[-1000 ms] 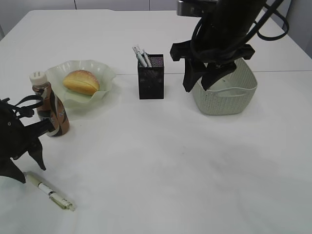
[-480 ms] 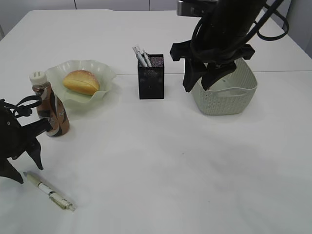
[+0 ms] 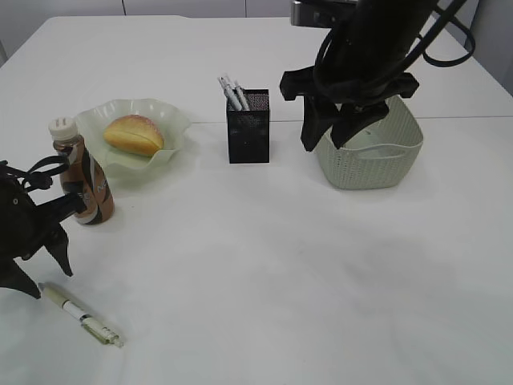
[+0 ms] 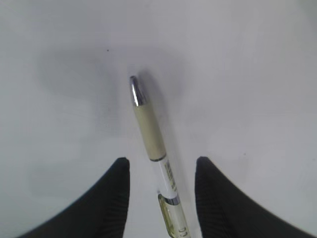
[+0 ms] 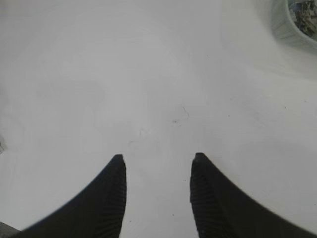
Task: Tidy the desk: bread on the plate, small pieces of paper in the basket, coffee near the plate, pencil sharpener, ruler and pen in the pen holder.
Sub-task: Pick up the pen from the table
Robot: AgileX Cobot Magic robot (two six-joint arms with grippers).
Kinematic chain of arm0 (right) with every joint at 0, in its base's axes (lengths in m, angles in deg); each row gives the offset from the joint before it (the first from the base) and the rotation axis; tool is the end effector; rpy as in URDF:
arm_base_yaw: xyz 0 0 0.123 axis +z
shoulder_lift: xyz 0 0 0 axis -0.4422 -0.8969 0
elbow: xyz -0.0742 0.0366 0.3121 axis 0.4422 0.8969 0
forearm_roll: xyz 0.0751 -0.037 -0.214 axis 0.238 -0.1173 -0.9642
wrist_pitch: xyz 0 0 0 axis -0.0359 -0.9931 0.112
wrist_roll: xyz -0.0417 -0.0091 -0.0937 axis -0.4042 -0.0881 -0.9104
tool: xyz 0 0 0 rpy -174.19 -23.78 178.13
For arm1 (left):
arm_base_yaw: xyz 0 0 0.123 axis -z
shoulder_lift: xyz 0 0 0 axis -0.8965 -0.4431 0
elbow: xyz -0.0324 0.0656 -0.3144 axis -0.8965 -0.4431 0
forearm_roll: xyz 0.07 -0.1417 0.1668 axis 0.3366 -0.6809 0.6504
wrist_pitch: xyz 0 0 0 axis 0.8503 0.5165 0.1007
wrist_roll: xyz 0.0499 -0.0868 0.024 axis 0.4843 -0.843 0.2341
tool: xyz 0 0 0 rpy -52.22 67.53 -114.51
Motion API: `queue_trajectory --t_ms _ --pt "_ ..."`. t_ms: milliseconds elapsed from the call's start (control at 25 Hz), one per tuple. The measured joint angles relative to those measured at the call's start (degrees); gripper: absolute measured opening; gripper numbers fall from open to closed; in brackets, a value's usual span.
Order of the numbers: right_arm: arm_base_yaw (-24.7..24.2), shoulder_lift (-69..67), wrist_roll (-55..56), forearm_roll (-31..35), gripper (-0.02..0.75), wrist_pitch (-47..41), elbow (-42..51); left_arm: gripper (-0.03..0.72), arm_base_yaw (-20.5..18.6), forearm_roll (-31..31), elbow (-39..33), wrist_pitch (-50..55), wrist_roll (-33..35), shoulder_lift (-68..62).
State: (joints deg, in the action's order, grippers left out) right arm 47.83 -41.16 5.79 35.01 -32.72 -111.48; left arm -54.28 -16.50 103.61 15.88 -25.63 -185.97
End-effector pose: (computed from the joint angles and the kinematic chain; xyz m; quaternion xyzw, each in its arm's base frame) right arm 0.3658 0.1629 0.3214 -0.1413 0.9772 0.1120 0.1117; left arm 0.2956 -0.0600 0.1917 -0.3936 0.9165 -0.0701 0.0115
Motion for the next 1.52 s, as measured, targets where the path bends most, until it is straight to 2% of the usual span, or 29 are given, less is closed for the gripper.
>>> queue_trajectory --t_ms 440,1520 --pt "0.0 0.0 0.0 0.0 0.348 0.0 0.0 0.316 0.0 0.2 0.0 0.0 -2.6 0.0" --pt "0.0 0.0 -0.1 0.0 0.347 0.0 0.0 0.316 0.0 1.6 0.0 -0.8 -2.7 -2.3"
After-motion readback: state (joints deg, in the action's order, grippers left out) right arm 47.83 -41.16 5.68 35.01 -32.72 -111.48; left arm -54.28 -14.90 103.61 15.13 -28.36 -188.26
